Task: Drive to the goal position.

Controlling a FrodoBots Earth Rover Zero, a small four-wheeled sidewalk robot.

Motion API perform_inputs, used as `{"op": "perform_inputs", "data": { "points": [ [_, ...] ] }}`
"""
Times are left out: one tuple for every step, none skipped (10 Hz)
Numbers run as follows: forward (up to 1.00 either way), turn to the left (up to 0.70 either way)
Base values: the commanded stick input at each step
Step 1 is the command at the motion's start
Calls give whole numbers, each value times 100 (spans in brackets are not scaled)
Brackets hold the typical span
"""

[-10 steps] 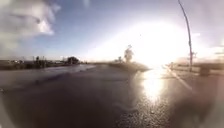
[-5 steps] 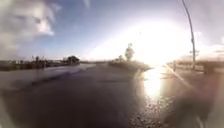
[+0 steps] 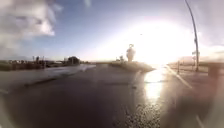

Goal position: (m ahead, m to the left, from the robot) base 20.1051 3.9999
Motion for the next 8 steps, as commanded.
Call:
{"op": "perform_inputs", "data": {
  "points": [
    [70,0],
    [70,0],
    [70,0],
    [70,0],
    [70,0],
    [70,0],
    [70,0],
    [70,0]
  ]
}}
